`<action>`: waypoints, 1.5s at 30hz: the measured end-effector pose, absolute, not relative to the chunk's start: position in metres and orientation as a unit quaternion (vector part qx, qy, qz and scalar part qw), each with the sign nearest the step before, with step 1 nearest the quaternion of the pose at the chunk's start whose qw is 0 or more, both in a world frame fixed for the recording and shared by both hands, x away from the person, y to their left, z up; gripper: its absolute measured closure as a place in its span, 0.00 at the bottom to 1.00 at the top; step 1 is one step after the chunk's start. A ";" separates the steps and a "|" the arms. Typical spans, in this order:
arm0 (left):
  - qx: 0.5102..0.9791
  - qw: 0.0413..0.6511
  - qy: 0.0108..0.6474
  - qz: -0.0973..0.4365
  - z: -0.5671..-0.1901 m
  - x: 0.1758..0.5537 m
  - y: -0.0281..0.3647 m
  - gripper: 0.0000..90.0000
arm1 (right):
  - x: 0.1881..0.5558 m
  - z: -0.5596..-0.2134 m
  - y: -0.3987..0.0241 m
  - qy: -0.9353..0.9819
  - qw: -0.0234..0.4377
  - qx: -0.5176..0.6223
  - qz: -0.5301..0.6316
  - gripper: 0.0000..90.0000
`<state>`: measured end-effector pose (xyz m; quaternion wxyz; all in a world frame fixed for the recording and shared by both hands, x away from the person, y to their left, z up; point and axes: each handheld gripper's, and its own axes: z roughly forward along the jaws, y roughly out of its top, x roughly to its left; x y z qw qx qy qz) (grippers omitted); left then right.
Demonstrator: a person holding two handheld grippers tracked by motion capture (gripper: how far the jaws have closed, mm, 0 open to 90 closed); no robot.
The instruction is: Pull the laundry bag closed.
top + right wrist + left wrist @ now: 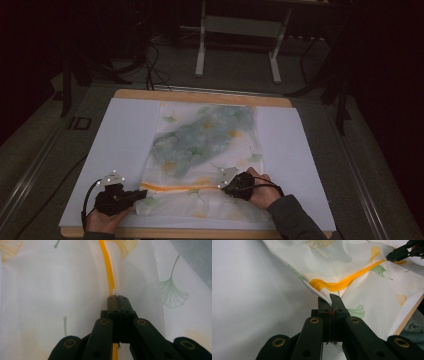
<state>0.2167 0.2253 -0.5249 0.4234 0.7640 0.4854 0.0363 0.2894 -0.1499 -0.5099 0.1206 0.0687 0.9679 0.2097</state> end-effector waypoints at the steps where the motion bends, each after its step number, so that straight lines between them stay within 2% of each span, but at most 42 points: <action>1: 0.764 0.423 0.486 0.036 -0.525 0.217 0.225 0.98 | 0.289 -0.510 -0.151 0.968 0.121 0.071 0.208 1.00; 45: 0.764 0.418 0.492 0.025 -0.528 0.218 0.226 0.98 | 0.278 -0.506 -0.261 0.960 0.137 0.158 0.184 1.00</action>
